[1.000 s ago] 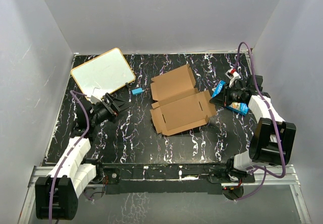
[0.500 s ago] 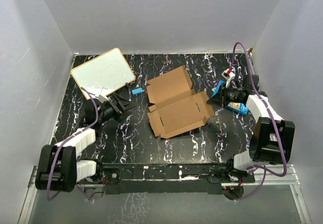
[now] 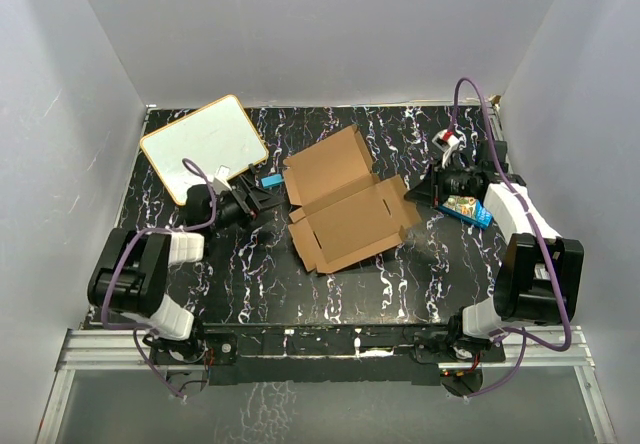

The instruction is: Fold the paper box

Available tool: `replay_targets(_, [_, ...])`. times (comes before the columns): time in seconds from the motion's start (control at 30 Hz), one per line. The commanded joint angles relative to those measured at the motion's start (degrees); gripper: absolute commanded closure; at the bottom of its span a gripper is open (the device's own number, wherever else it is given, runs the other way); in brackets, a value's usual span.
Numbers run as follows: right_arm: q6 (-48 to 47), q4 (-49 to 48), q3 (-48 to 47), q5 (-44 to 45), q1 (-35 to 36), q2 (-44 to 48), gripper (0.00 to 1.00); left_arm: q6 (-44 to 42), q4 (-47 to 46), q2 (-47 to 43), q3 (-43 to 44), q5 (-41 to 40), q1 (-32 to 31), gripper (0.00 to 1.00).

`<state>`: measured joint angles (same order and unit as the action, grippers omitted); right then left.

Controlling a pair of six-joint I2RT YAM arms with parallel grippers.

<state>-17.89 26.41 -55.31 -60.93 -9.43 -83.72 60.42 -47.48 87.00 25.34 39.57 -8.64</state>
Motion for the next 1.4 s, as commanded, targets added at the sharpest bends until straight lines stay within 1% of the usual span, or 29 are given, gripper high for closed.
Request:
replay_targets(0.0, [-1.8,-2.5,-4.0,-2.6,1.2,1.7,0.92,-1.3,-8.2,4.3,3.2,0.5,-0.4,0.09])
replay_targets(0.13, [-1.8,-2.5,-4.8,-2.6,2.2,1.9,0.92,-0.6,-13.7,9.2,4.8,-0.3,-0.4,0.10])
replay_targets(0.17, [-16.4,9.7,-4.9,-10.9,2.5,2.0,0.92,0.0,-15.5,10.5,5.3,-0.3,-0.5,0.10])
replay_targets(0.2, [-28.6,20.4,-5.1,-17.3,2.8,2.0,0.92,0.8,-17.3,11.8,5.8,-0.1,-0.5,0.10])
replay_targets(0.23, [-30.6,22.1,-5.3,-17.9,3.0,2.0,0.92,1.7,-19.4,13.1,6.3,0.2,-0.5,0.10])
replay_targets(0.33, [-31.6,23.5,-5.7,-17.9,3.8,2.0,0.92,3.9,-26.1,16.9,7.9,0.7,-0.5,0.10])
replay_targets(0.47, [-32.5,24.6,-6.0,-17.6,4.4,1.9,0.92,5.1,-29.2,20.5,9.9,0.9,-0.6,0.11])
replay_targets(0.53, [-32.3,24.6,-6.1,-17.0,4.5,2.0,0.92,6.6,-31.7,21.6,10.3,1.4,-0.6,0.14])
replay_targets(0.63, [-30.4,22.9,-5.8,-15.9,4.6,1.9,0.92,10.0,-38.1,22.2,8.5,1.7,-0.7,0.21])
replay_targets(0.7, [-28.2,21.2,-5.7,-14.7,4.6,1.9,0.92,10.8,-40.1,21.4,7.1,2.1,-0.7,0.23])
replay_targets(0.77, [-25.6,19.1,-5.6,-13.4,4.5,1.7,0.92,10.5,-40.6,20.1,5.7,2.8,-0.7,0.23])
replay_targets(0.87, [-20.7,15.9,-6.0,-11.5,4.2,1.3,0.92,9.2,-40.6,17.4,3.4,3.8,-0.7,0.20])
replay_targets(1.03, [-17.9,15.3,-8.4,-11.9,2.5,-0.7,0.92,6.5,-38.4,13.6,1.1,5.7,-0.7,0.16])
replay_targets(1.17, [-16.9,15.6,-10.2,-11.7,2.2,-2.4,0.92,6.5,-39.0,12.5,0.0,7.3,-0.7,0.15])
replay_targets(1.37, [-18.5,18.2,-12.1,-11.9,2.2,-4.1,0.92,8.8,-42.1,13.4,0.1,8.2,-0.7,0.16])
